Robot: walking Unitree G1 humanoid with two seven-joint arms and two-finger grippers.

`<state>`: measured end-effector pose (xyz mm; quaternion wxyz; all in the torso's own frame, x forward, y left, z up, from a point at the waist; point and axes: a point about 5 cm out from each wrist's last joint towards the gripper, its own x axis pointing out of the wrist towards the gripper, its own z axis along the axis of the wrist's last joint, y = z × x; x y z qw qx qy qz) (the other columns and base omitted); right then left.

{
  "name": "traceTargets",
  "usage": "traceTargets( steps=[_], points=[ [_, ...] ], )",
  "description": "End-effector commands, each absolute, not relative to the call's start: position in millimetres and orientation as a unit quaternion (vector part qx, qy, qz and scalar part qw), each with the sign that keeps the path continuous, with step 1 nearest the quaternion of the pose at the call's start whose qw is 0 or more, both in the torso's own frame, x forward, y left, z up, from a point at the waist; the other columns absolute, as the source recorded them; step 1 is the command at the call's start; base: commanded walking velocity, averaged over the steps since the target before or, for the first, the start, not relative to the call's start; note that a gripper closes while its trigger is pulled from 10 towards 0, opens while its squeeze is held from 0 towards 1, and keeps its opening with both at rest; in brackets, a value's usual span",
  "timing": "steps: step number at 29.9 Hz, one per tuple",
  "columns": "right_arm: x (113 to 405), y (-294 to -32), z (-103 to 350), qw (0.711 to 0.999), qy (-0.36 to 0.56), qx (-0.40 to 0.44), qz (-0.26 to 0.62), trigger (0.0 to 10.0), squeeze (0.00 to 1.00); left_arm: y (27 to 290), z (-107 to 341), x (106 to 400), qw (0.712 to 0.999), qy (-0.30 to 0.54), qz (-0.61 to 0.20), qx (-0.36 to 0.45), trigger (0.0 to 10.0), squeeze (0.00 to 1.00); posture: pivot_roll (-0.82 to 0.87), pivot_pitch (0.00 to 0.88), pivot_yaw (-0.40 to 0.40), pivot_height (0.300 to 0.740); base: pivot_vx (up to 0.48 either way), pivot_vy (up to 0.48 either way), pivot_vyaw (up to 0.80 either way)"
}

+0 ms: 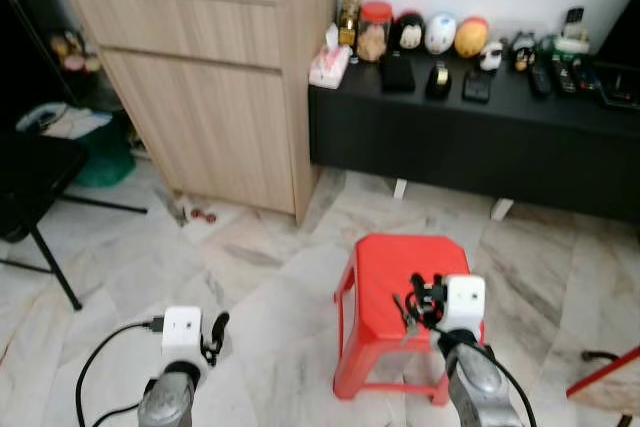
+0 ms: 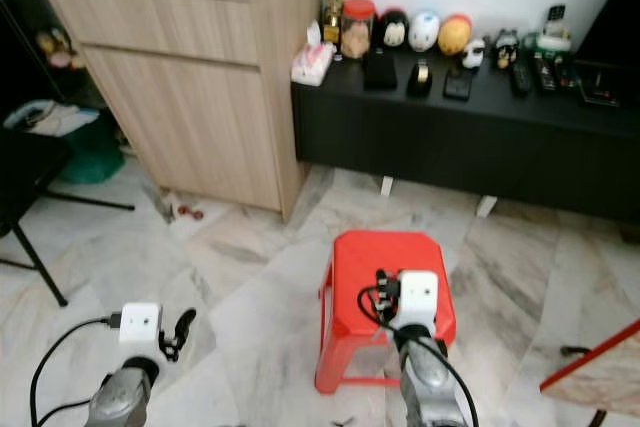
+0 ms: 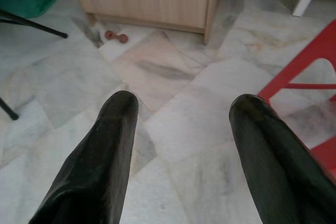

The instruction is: Hang keys on a hook

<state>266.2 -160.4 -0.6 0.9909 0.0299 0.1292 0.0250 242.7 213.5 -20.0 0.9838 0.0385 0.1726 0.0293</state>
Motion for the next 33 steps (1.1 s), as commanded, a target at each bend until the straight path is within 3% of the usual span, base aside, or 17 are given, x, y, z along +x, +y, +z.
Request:
traceTargets(
  steps=[1,23,33],
  points=[
    [265.2,-162.3,-2.0,0.99,0.135,0.031,0.02,10.0,0.0,216.9,-26.3,235.5,0.98,0.192,0.035,0.033,10.0,0.0,-0.03,0.052,-0.019,0.74,0.0,0.0,0.0],
    [266.3,-160.5,-1.3,0.99,0.133,0.027,0.03,10.0,0.0,215.6,-27.0,236.1,0.979,0.197,0.03,0.035,10.0,0.0,-0.03,0.051,-0.022,0.74,0.0,0.0,0.0],
    [266.8,-159.9,-0.6,0.991,0.132,0.021,0.03,10.0,0.0,214.9,-26.9,236.9,0.979,0.197,0.028,0.034,10.0,0.0,-0.03,0.051,-0.023,0.74,0.253,0.0,0.27]
  ],
)
